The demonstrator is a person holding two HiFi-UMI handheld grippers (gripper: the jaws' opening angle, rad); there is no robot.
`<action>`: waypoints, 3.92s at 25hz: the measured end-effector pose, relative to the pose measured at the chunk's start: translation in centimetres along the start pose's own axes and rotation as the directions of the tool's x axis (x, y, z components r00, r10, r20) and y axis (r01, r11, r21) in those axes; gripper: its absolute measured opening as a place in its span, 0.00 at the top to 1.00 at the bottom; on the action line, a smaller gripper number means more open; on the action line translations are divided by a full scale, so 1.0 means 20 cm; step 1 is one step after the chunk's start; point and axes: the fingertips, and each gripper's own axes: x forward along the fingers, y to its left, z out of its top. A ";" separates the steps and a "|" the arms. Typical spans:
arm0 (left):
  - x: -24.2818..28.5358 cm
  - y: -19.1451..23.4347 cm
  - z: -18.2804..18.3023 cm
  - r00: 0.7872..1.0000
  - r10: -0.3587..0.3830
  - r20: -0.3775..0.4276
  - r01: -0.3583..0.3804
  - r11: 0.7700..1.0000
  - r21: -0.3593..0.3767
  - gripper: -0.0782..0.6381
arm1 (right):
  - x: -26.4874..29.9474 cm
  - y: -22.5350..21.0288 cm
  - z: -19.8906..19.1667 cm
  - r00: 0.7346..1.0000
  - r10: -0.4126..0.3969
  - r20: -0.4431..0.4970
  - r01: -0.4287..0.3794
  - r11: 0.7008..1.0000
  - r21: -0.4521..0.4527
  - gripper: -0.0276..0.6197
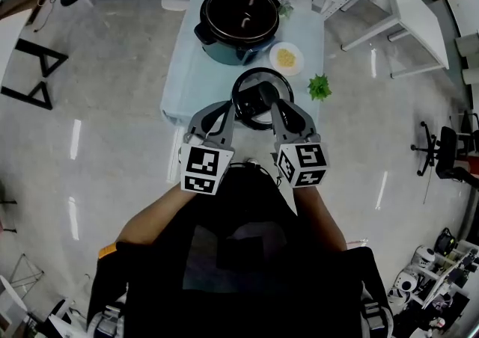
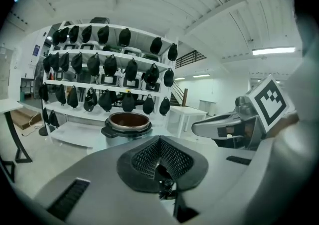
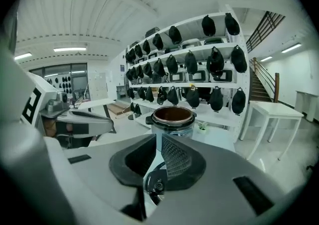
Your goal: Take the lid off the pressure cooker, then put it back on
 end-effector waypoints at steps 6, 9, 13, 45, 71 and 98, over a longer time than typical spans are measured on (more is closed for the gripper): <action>0.12 -0.30 -0.01 0.999 0.044 -0.003 -0.044 0.999 0.012 0.88 | -0.15 -0.13 -0.08 0.993 0.122 -0.006 -0.122 0.991 -0.049 0.89; 0.14 -0.43 -0.01 0.996 0.090 -0.012 -0.090 0.996 0.010 0.88 | -0.22 -0.20 -0.13 0.984 0.177 -0.010 -0.178 0.982 -0.062 0.89; 0.13 -0.57 -0.05 0.985 0.168 -0.038 -0.168 0.986 0.013 0.88 | -0.31 -0.28 -0.21 0.967 0.253 -0.017 -0.253 0.964 -0.083 0.89; -0.23 -0.87 -0.23 0.912 0.409 -0.042 -0.411 0.910 -0.055 0.88 | -0.64 -0.17 -0.43 0.887 0.455 -0.074 -0.461 0.868 -0.187 0.89; -0.30 -0.87 -0.24 0.906 0.423 -0.026 -0.423 0.904 -0.060 0.88 | -0.67 -0.11 -0.45 0.887 0.455 -0.077 -0.461 0.868 -0.185 0.89; -0.11 -0.41 -0.12 0.973 0.223 -0.050 -0.223 0.975 0.019 0.88 | -0.25 -0.10 -0.33 0.975 0.211 -0.062 -0.215 0.974 -0.072 0.89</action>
